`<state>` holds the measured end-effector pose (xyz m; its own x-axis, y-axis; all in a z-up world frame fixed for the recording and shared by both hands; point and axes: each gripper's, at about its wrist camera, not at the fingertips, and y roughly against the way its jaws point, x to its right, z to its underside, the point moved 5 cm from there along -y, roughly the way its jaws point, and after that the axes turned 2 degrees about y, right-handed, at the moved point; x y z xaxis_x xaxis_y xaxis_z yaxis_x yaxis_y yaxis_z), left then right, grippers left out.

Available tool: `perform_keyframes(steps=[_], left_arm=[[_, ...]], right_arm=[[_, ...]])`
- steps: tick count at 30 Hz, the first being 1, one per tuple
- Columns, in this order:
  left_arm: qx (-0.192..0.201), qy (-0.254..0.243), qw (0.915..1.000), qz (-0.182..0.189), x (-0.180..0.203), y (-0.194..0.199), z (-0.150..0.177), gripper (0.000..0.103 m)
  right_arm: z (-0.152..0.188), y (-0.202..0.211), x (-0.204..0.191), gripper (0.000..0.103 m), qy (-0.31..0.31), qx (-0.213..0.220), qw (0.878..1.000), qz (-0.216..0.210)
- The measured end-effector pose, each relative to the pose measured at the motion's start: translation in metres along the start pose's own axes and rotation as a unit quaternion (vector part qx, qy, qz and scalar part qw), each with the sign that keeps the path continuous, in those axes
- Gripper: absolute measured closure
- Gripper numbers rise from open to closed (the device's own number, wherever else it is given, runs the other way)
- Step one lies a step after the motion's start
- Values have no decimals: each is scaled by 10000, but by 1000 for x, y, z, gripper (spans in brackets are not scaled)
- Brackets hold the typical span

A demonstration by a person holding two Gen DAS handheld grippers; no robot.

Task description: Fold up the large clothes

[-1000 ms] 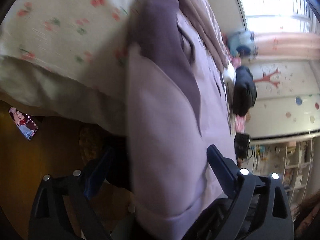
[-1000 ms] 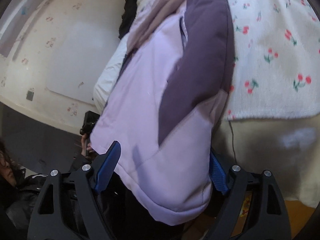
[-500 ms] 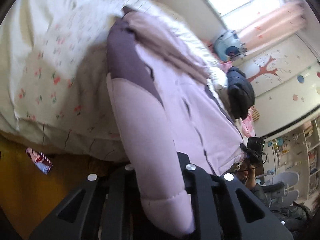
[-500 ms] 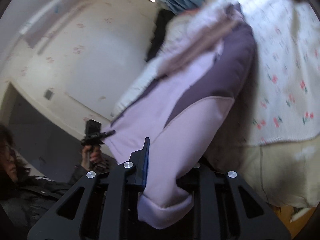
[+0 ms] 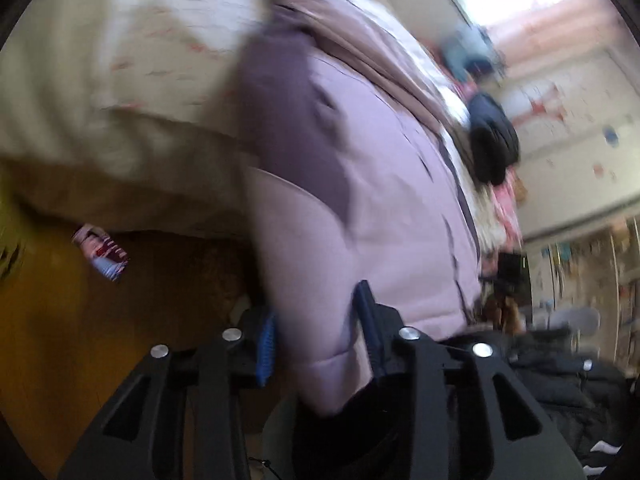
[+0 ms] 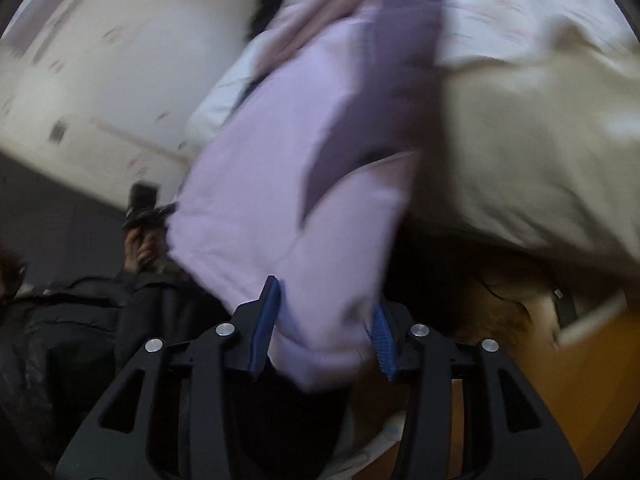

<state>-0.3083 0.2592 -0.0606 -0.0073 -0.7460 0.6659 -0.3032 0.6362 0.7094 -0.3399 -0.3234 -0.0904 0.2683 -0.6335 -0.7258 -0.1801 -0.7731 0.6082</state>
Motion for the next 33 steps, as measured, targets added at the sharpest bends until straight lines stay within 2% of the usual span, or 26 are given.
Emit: perform_keyframes(steps=[3,5,8,9,11,16,18,20,25,26,27,28,29,31,33], left_arm=[[570,303,9972,-381,-22,32,-14,58],[943,370,9933,-556,-21,47,-33,51],[1231,-62,9914,-447,24,39,-71,48],[1274,-206,9910,-353,38,33,-82,46],[1360,-511,9891,-243,76,12,-114,36],[1302,-1104,9848,-324,157,-61,-180,33],[1292,-1245,9828,-433,176,-83,-200,31],[1228,-1255,9830,-544,188,-110,-224,31],[1166,-826,9890,-376,174,-144,-260,31],[1179,-689,9900,-355,171,-151,-267,31],[1203,-588,9904,-337,166,-154,-271,31],[1226,-497,9907,-318,163,-158,-276,31],[1231,-460,9909,-296,162,-163,-281,31],[1272,-455,9903,-319,161,-167,-289,31],[1424,-518,9881,-278,164,-166,-297,31]], right_arm=[[-15,44,18,49,-204,879,9950,438],[-35,65,18,44,-89,1353,9883,694],[-89,74,-2,42,404,1788,9780,994],[-108,70,-10,42,576,1822,9757,1072],[-150,54,-18,39,885,1844,9708,1249],[-247,-15,-35,37,1211,1580,9718,1262],[-285,-34,-25,37,1142,1545,9715,1387],[-316,-47,-12,37,875,1653,9733,1332],[-365,-63,23,37,416,1781,9736,1365],[-374,-72,31,39,350,1738,9747,1364],[-378,-76,36,45,350,1680,9745,1444],[-380,-80,40,69,378,1598,9753,1477],[-384,-85,43,80,407,1505,9762,1506],[-389,-85,37,87,655,1540,9746,1488],[-389,-72,21,89,981,1804,9677,1463]])
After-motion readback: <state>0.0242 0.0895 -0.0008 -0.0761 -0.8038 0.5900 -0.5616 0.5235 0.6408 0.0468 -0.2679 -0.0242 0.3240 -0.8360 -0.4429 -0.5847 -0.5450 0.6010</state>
